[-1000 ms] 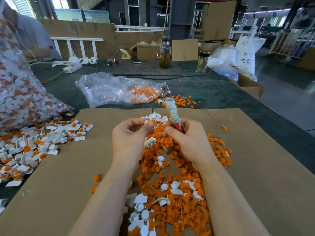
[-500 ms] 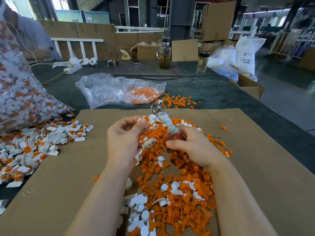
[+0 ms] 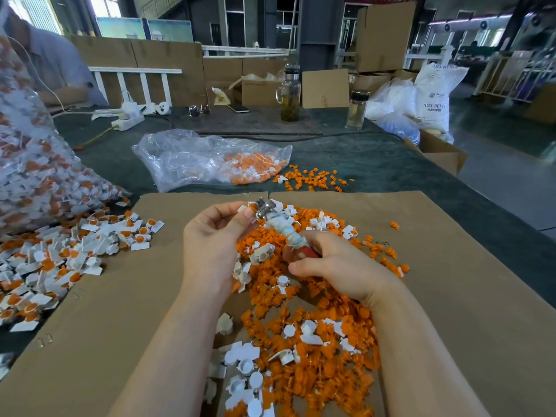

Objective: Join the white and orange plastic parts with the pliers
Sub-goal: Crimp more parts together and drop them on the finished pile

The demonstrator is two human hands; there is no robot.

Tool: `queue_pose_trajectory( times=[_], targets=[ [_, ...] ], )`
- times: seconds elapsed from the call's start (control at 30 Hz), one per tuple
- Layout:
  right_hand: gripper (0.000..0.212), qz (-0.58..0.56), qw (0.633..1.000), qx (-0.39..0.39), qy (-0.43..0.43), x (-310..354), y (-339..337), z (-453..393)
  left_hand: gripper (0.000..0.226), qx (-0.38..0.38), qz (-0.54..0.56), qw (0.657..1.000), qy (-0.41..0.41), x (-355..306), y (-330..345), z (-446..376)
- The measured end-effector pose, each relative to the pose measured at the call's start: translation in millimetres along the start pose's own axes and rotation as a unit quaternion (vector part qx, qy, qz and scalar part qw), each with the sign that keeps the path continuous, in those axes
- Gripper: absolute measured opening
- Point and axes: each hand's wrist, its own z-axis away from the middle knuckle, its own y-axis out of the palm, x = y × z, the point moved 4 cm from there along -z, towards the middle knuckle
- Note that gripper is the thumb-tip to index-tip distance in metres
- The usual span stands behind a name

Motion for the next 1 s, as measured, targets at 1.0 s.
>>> queue_pose_trajectory(
  times=[1.0],
  targets=[
    [0.016,0.097,0.976,-0.195,-0.011,-8.2,-7.2,-11.6,0.013,-0.206,0.265,0.924,-0.183,2.8,-59.3,-23.5]
  ],
)
